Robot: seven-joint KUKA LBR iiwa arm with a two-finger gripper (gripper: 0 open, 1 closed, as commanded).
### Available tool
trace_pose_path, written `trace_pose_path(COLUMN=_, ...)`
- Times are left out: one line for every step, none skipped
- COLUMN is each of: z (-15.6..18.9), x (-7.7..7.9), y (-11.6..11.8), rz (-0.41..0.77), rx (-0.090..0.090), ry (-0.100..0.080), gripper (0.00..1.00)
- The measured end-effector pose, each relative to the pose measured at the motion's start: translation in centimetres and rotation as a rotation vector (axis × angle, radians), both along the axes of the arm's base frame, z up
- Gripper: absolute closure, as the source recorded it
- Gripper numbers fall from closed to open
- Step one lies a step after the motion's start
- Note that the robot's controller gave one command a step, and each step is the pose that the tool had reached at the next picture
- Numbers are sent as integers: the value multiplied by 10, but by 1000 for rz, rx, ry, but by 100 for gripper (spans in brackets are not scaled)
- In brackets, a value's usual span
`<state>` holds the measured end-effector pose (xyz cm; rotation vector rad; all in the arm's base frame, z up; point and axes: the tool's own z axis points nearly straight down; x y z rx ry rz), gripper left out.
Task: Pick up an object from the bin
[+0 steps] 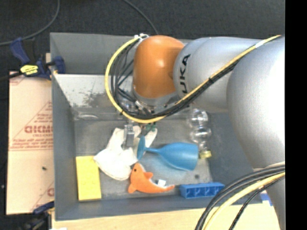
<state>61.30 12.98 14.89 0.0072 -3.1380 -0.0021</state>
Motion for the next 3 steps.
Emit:
trace_pose_path(z=5, x=1, y=-1, rz=-4, rx=1, ry=-7, gripper=0)
trace_pose_path(z=-80, x=-42, y=29, rz=71, rx=1, ry=1, gripper=0)
trace_pose_path(z=-37, x=-12, y=21, rz=301, rx=1, ry=-17, gripper=0)
